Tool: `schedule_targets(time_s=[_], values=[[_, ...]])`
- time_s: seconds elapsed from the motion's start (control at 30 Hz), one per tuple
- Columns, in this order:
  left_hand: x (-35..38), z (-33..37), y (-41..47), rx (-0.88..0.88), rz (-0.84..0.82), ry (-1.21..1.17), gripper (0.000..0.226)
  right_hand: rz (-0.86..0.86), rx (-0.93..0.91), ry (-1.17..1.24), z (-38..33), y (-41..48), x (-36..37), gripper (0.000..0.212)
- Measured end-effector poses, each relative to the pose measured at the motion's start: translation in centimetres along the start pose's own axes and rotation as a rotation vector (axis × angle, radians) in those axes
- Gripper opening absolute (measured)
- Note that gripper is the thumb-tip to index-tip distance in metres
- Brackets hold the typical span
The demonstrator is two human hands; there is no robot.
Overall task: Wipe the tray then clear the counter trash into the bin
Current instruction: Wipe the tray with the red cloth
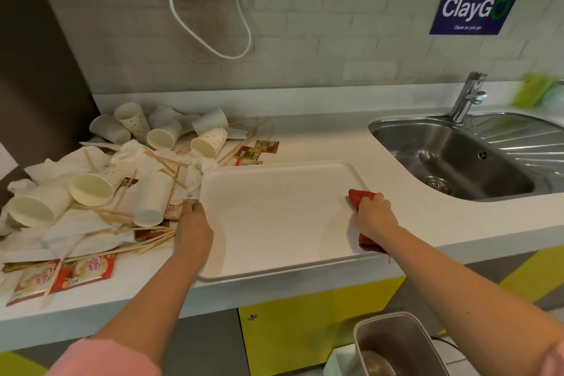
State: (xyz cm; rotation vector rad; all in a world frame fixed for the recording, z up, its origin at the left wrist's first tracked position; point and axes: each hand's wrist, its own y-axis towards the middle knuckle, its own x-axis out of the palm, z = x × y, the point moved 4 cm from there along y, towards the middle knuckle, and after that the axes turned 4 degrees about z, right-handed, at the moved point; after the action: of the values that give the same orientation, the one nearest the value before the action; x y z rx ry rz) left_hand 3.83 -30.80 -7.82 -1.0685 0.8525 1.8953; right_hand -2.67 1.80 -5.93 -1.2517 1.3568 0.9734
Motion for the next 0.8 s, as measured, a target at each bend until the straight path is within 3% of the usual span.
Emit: schedule_targets(time_s=[0.27, 0.8], values=[[0.5, -0.6, 0.5, 0.059, 0.061, -0.068, 0.041, -0.041, -0.011, 0.187, -2.5, 6.6, -0.7, 0.047], [0.3, -0.7, 0.6, 0.049, 0.096, -0.093, 0.039, -0.077, -0.423, 0.074, -13.8, 7.9, 1.3, 0.045]])
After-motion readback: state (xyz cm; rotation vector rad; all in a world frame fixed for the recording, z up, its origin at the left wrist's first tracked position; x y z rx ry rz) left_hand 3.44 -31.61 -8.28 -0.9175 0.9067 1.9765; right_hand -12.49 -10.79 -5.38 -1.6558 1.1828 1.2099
